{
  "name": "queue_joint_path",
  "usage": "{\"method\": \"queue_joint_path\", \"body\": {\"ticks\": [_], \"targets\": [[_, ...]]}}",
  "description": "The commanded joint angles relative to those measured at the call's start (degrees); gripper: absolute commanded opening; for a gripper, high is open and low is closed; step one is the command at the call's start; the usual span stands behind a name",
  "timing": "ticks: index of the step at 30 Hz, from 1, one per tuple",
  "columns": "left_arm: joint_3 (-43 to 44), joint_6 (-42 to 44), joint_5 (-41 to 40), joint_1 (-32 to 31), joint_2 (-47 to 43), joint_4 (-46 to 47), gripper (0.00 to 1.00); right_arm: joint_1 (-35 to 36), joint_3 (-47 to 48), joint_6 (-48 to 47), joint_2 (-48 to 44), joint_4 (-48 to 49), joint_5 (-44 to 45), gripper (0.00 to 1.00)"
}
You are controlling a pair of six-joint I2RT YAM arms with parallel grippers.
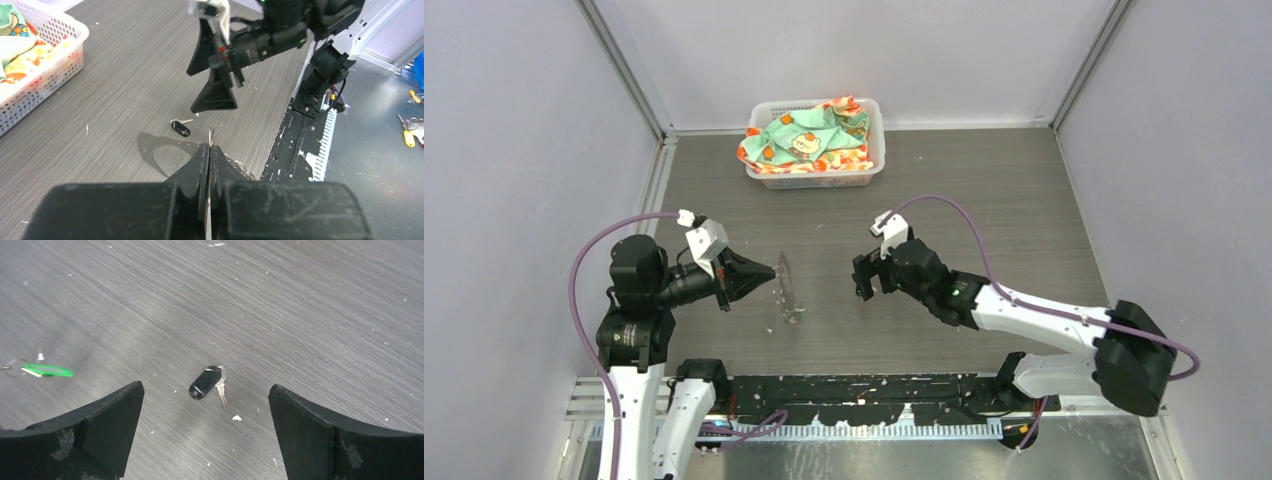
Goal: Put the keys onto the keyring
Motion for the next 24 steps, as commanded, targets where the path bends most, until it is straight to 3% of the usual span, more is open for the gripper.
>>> {"method": "queue_joint_path", "body": {"ticks": [1, 4, 8, 15, 20, 24], "targets": [[1.5, -4.4, 0.2, 0.4, 0.4, 6.3, 0.01, -4.2, 5.4, 2.1, 8.2, 2.5, 0.5, 0.99], [1.7, -5.0, 0.0, 0.4, 1.1, 6.6, 0.01, -9.0, 6.9, 3.1, 13.0, 3.5, -8.1, 0.83], [2.4, -5.5, -0.2, 0.4, 1.8, 6.4, 0.01, -11.0, 6.7, 2.6, 18.3, 6.1, -15.9, 0.77], [3.8, -5.5, -0.4, 0.4, 2.6, 6.3, 0.01, -11.2, 9.4, 4.3, 27.1, 6.3, -22.5, 0.76], [4.7, -4.9, -0.4, 0.4, 2.8, 5.0, 0.0, -11.2, 7.1, 7.2, 26.6, 7.1, -21.9, 0.76], [5.0, -4.7, -0.5, 0.4, 2.9, 4.9, 0.01, -11.0, 4.7, 10.5, 25.2, 6.7, -20.9, 0.7]]}}
